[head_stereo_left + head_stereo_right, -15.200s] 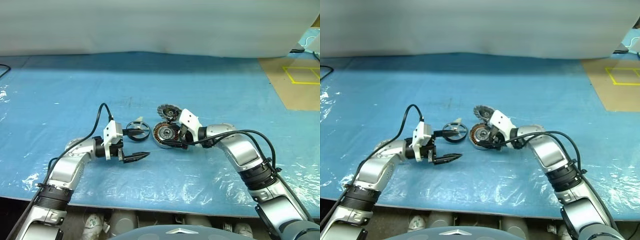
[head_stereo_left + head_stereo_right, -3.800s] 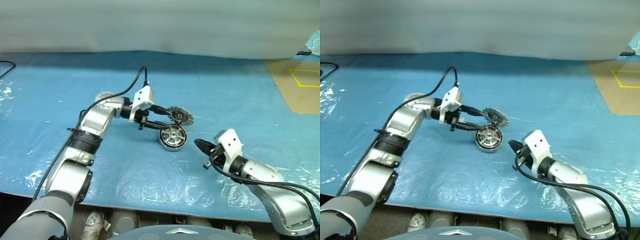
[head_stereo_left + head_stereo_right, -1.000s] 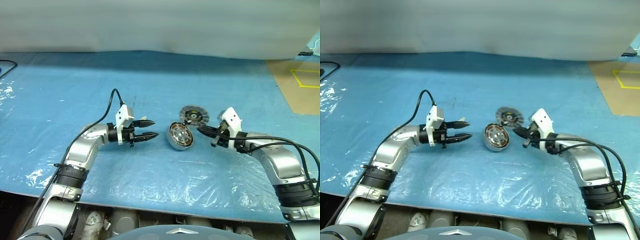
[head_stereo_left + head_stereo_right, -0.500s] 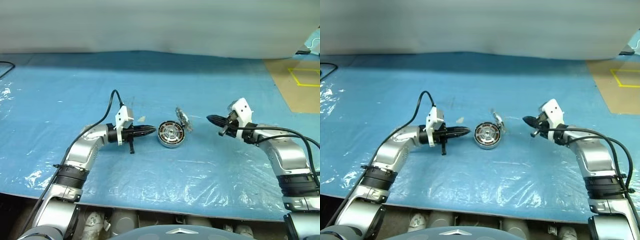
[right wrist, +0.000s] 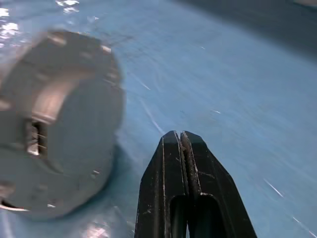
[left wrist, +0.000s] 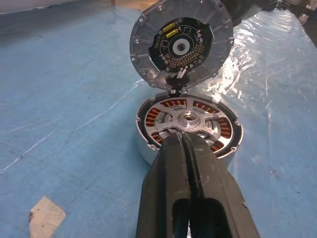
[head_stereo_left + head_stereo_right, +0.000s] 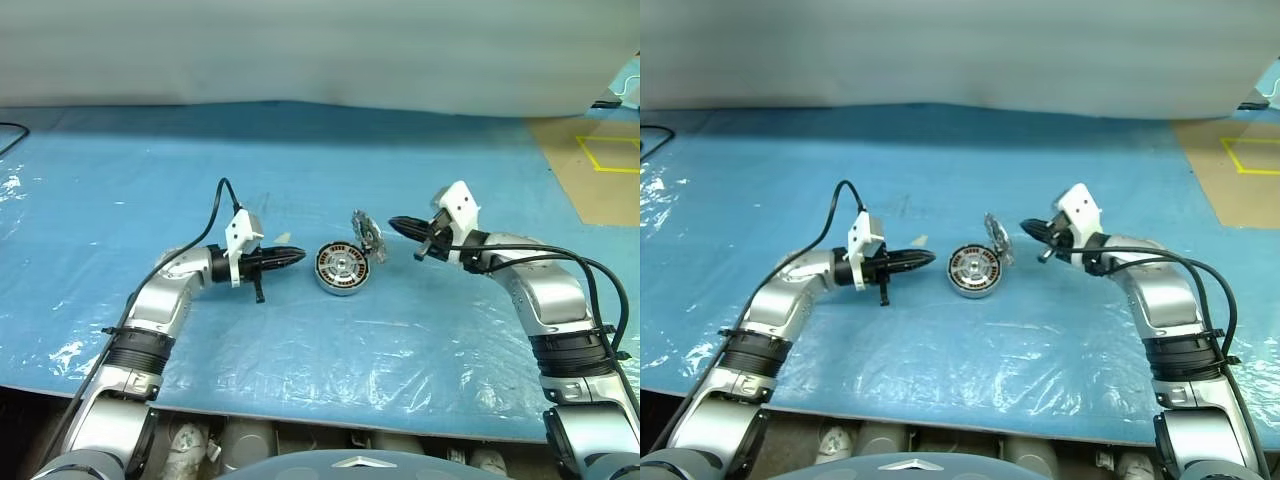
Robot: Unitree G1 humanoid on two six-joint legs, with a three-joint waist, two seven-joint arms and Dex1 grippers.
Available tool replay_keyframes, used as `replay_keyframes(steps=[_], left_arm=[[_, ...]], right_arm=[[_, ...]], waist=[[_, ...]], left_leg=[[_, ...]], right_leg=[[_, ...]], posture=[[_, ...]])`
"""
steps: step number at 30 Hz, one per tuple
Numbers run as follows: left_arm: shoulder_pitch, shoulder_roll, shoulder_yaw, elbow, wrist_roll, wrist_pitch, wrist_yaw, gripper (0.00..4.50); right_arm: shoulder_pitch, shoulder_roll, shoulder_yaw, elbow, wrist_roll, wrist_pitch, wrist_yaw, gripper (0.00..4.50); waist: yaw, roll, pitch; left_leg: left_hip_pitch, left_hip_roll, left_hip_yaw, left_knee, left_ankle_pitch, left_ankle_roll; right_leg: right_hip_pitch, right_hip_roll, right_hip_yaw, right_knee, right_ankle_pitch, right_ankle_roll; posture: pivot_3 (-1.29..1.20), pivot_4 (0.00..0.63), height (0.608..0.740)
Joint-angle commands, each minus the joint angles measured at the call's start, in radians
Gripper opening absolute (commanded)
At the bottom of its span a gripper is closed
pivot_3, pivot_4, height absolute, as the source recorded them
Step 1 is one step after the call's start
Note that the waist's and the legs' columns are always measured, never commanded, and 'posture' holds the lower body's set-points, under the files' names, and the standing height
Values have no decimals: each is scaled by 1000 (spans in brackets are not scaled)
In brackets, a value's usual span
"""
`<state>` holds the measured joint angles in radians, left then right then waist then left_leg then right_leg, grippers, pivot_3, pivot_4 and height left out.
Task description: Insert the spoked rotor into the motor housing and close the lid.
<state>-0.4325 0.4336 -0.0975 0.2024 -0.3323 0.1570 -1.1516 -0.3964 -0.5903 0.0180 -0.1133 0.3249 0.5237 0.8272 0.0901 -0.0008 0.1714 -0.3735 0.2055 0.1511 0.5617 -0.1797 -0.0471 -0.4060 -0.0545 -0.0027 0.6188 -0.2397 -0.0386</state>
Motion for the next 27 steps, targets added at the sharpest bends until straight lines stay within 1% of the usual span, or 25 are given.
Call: replay_keyframes(steps=[1,14,18,24,27], left_arm=[[-21,20,33,0,-15,-12,-4,78],[-10,36,49,-49,-31,21,8,78],[-8,42,45,-74,-39,65,17,78],[4,43,45,-96,-44,74,16,78],[13,49,47,-106,-47,76,15,78]], right_arm=[[-6,4,14,-134,65,45,28,0],[-10,9,35,-151,83,61,41,0],[-8,59,99,-94,47,43,29,0],[-4,122,198,9,-18,6,23,0],[-2,141,213,61,-33,-11,24,0]], waist=[[2,0,0],[2,0,0],[-1,0,0],[-1,0,0],[-1,0,0]], left_leg=[[0,0,0,0,0,0],[0,0,0,0,0,0],[0,0,0,0,0,0],[0,0,0,0,0,0],[0,0,0,0,0,0]], right_leg=[[0,0,0,0,0,0],[0,0,0,0,0,0],[0,0,0,0,0,0],[0,0,0,0,0,0],[0,0,0,0,0,0]], posture=[[0,150,740],[0,150,740],[0,150,740],[0,150,740],[0,150,740]])
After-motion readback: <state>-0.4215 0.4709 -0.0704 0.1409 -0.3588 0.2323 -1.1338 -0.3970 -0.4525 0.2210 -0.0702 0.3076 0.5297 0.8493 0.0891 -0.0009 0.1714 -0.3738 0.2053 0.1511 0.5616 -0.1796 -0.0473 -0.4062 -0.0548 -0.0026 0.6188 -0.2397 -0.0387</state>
